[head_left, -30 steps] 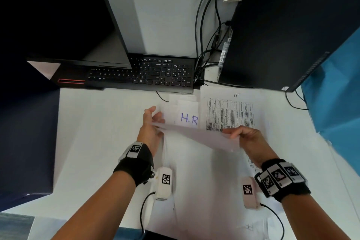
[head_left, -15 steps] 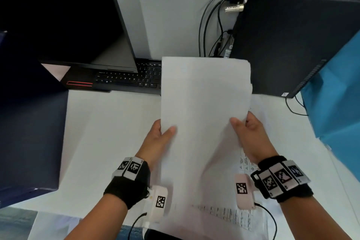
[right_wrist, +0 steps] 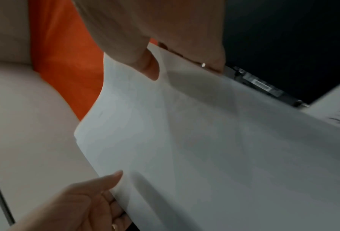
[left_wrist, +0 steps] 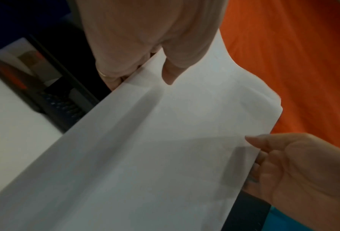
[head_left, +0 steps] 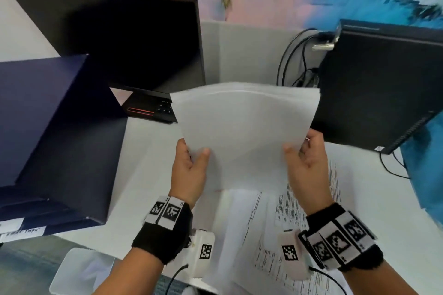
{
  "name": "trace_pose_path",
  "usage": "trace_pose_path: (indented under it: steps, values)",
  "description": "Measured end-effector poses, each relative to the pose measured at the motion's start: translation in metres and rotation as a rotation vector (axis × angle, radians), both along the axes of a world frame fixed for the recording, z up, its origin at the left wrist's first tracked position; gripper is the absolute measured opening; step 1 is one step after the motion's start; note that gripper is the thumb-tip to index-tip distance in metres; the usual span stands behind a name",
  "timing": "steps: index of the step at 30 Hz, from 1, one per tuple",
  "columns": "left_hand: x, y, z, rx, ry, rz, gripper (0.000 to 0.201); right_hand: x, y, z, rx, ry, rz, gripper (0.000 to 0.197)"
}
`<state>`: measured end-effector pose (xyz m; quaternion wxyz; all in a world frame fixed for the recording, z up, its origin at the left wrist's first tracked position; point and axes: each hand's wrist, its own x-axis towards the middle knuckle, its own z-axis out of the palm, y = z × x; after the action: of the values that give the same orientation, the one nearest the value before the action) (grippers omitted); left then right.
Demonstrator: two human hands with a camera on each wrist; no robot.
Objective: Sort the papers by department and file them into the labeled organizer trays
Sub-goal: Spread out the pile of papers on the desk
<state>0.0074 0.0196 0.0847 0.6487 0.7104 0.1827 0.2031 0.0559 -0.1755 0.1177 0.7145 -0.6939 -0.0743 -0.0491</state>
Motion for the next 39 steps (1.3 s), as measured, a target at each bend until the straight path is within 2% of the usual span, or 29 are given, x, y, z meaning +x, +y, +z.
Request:
trace_pose_path:
  steps: [2, 5, 10, 15, 18, 22, 23, 26, 29, 32, 35, 39]
  values:
    - [0.003, 0.002, -0.012, -0.068, 0.076, -0.03, 0.033, 0.003, -0.001, -0.016, -0.033, 0.077, 0.022, 0.037]
    - [0.008, 0.003, -0.025, -0.072, 0.17, -0.077, 0.044, 0.009, 0.002, -0.035, -0.084, 0.194, 0.075, 0.041]
    - [0.01, 0.023, -0.02, -0.107, 0.147, -0.004, 0.037, 0.023, 0.012, -0.043, -0.181, 0.239, 0.107, 0.032]
    - [-0.005, 0.069, -0.018, -0.144, 0.154, 0.045, 0.031, 0.027, 0.035, -0.06, -0.387, 0.296, 0.233, 0.018]
    - [-0.022, 0.092, -0.035, -0.103, 0.353, 0.138, 0.04, 0.021, 0.06, -0.081, -0.498, 0.416, 0.28, 0.021]
    - [-0.063, 0.108, -0.075, -0.059, 0.574, 0.146, 0.071, 0.004, 0.093, -0.109, -0.628, 0.634, 0.36, 0.033]
    - [-0.074, 0.111, -0.081, -0.065, 0.597, 0.12, 0.071, 0.0, 0.1, -0.111, -0.639, 0.673, 0.364, 0.037]
    - [-0.097, 0.121, -0.09, -0.034, 0.701, -0.007, 0.052, -0.005, 0.122, -0.111, -0.606, 0.744, 0.347, 0.043]
    - [-0.101, 0.138, -0.087, -0.043, 0.719, 0.028, 0.044, 0.002, 0.145, -0.109, -0.581, 0.737, 0.346, 0.043]
    - [-0.085, 0.162, -0.085, 0.081, 0.679, 0.151, 0.044, 0.013, 0.168, -0.113, -0.575, 0.688, 0.368, 0.031]
    - [-0.065, 0.175, -0.09, 0.292, 0.728, 0.145, 0.051, 0.02, 0.189, -0.123, -0.604, 0.657, 0.388, 0.037]
    - [-0.051, 0.183, -0.097, 0.423, 0.806, 0.097, 0.054, 0.017, 0.203, -0.133, -0.648, 0.615, 0.338, 0.048]
